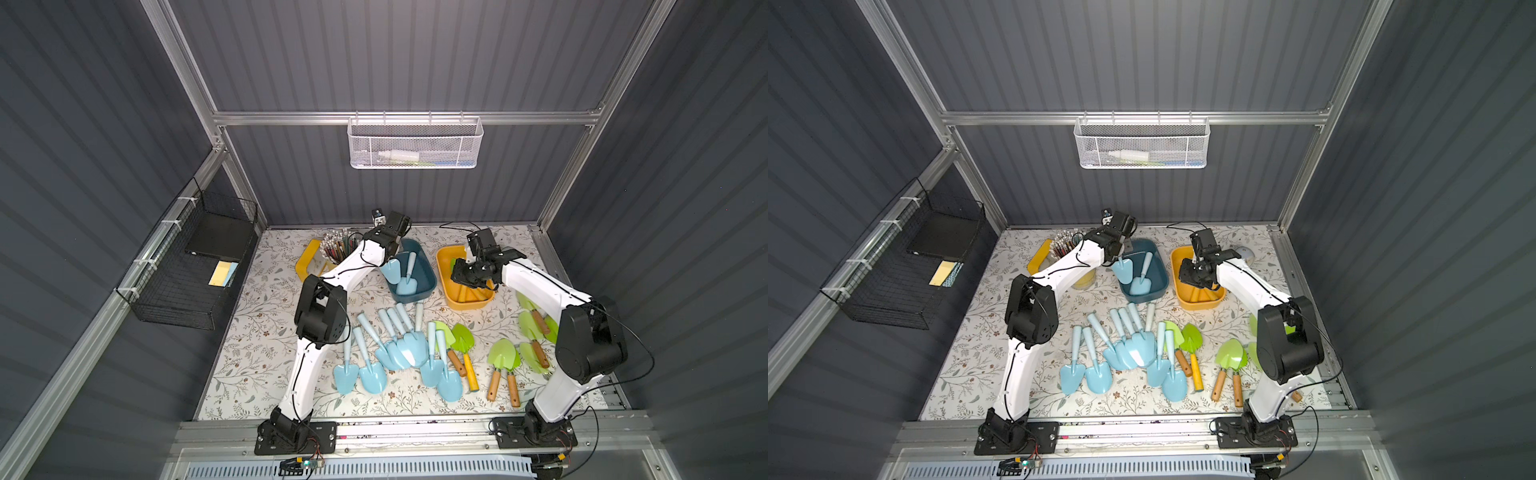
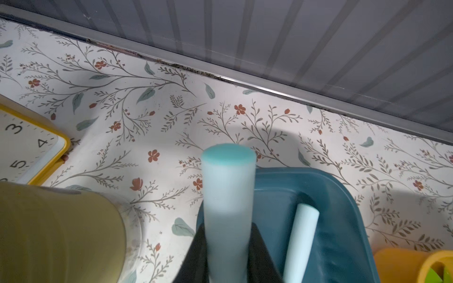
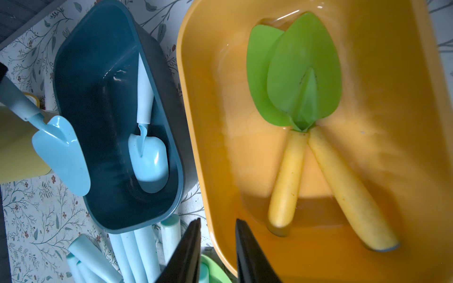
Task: Sort the small shovels by color and place them into the storage box
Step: Place the shovel in the storage box.
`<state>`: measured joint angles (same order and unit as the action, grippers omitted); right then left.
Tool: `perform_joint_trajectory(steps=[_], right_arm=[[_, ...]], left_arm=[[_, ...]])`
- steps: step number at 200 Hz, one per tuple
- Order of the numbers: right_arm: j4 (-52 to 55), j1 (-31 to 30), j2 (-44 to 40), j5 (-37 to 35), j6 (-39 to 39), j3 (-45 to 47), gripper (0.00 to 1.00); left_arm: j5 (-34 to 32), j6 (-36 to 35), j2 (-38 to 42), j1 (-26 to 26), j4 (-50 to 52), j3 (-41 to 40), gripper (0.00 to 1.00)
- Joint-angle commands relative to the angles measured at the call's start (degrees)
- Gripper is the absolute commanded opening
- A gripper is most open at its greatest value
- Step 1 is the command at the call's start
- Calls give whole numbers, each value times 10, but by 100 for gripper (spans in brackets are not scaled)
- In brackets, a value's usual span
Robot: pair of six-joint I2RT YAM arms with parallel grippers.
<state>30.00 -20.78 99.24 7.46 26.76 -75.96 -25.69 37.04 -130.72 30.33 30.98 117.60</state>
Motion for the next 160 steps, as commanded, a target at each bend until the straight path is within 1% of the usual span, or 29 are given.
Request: perform_joint_trajectory(steps=[1,25,59,63,70,90,104,128,145,160], right_arm=[[13,-1,6,-13,0,-13,29],[19,0,11,-14,5,-7,29],[30,2,6,-21,6,14,30],[33,2,5,-22,5,16,30],[35,2,2,-21,4,22,30],[36,2,-14,-20,3,45,31],[39,2,-28,-24,3,59,31],[53,2,-52,-32,2,75,33],[72,2,-63,-25,-5,82,35],[97,1,-74,-11,-5,91,36]], left_arm=[[30,-17,-19,14,-25,-21,0],[54,-24,-18,15,-53,-53,0],[80,-23,-17,15,-62,-78,0],[82,-23,-16,15,-64,-81,3],[85,-23,-16,15,-66,-85,11],[96,-24,-15,15,-71,-89,31],[99,-24,-15,15,-75,-86,42],[99,-23,-13,15,-76,-69,47],[100,-23,-8,15,-86,-57,56],[104,-14,6,15,-110,-61,57]])
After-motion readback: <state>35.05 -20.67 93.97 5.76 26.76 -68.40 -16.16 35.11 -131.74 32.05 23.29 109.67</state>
